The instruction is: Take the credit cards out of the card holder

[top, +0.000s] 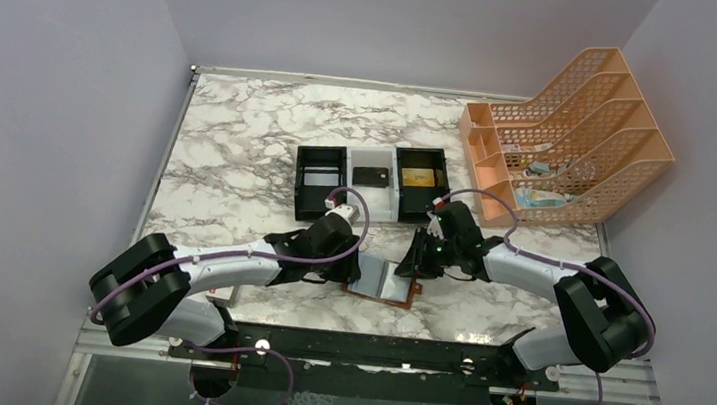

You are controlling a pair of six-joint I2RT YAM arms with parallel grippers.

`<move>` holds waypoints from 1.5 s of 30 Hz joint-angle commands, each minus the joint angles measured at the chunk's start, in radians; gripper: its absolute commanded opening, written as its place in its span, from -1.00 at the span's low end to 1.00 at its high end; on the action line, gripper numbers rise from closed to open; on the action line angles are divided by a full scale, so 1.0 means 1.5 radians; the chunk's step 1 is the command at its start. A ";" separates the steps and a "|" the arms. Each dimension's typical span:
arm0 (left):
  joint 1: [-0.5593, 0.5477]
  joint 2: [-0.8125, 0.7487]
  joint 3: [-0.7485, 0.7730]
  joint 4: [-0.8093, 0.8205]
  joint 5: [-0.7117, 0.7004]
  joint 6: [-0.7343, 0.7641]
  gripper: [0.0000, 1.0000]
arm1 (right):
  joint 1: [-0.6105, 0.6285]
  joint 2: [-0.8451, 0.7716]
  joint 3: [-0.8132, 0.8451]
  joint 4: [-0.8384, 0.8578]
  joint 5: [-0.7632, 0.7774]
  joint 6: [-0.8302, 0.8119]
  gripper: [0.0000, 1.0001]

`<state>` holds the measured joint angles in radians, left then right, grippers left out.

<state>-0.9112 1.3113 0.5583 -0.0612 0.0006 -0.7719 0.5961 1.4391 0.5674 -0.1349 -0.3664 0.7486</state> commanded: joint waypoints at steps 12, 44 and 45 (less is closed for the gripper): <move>-0.001 -0.028 -0.032 0.059 0.043 -0.051 -0.39 | 0.045 0.014 0.076 -0.069 0.059 -0.077 -0.33; -0.002 -0.203 -0.119 0.030 -0.089 -0.125 -0.46 | 0.222 0.146 0.171 -0.156 0.295 -0.011 -0.15; -0.002 -0.200 -0.117 0.033 -0.083 -0.123 -0.46 | 0.221 0.141 0.165 -0.147 0.282 -0.014 -0.19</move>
<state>-0.9119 1.0042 0.3836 -0.0307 -0.1104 -0.9520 0.9215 1.6253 0.8940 -0.4095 0.0662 0.7288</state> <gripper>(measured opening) 0.270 0.442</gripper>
